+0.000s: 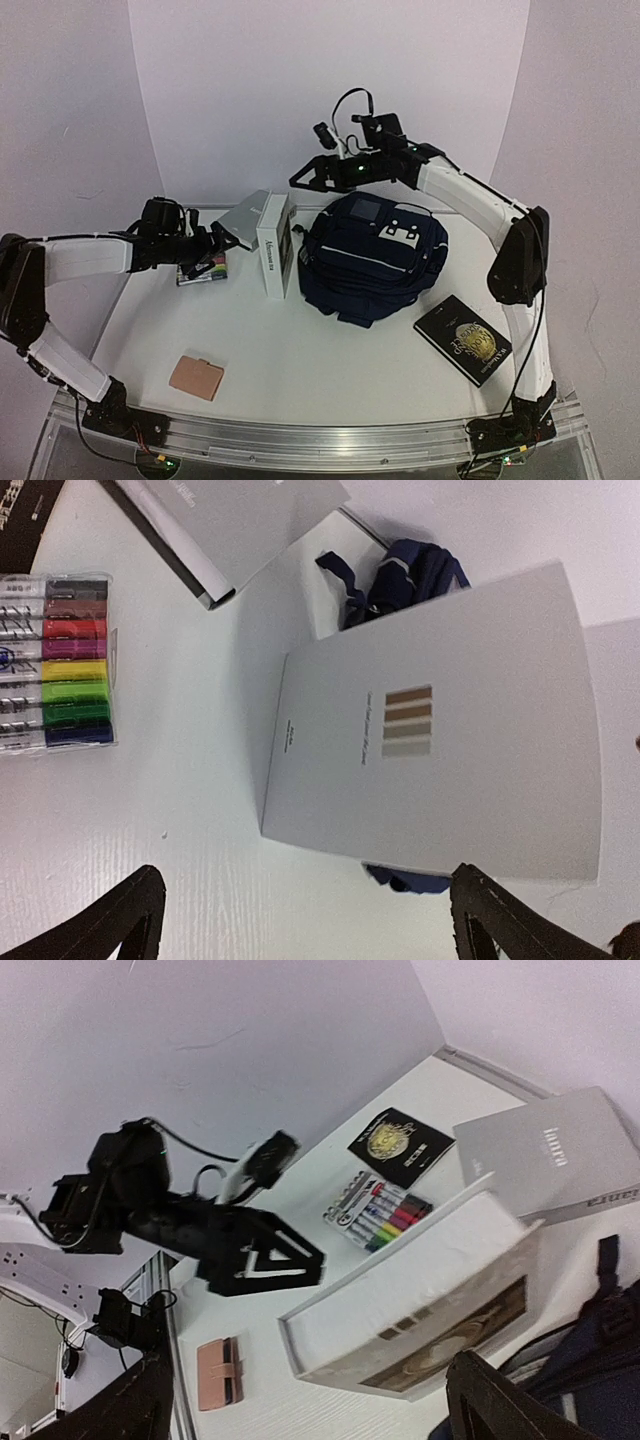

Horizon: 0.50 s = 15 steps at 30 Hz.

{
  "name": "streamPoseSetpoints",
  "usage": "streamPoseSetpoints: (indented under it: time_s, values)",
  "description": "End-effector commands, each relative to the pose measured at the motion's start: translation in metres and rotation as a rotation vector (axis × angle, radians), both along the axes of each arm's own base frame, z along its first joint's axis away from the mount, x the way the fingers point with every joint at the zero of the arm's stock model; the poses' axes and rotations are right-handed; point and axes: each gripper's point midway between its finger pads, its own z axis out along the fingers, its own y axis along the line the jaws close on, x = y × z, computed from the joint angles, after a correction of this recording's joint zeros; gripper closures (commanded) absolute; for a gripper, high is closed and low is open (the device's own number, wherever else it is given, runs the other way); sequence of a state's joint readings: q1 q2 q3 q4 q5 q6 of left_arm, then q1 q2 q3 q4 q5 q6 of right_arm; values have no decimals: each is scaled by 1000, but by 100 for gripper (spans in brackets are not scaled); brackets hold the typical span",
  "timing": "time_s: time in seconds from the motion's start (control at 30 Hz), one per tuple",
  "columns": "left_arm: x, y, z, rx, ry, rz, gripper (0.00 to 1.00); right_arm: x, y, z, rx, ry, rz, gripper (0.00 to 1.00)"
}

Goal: Pack the student bag
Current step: Pick up the book from the center of the board.

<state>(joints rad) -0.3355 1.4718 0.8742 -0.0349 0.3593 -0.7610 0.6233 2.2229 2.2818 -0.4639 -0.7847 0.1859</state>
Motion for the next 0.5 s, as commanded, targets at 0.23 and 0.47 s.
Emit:
streamPoseSetpoints:
  time_s: [0.23, 0.47]
  values:
    - [-35, -37, 1, 338, -306, -265, 0, 37, -108, -4, -83, -89, -157, 2]
    - [-23, -97, -15, 506, -479, -295, 0, 40, -153, -36, -219, -107, -240, 2]
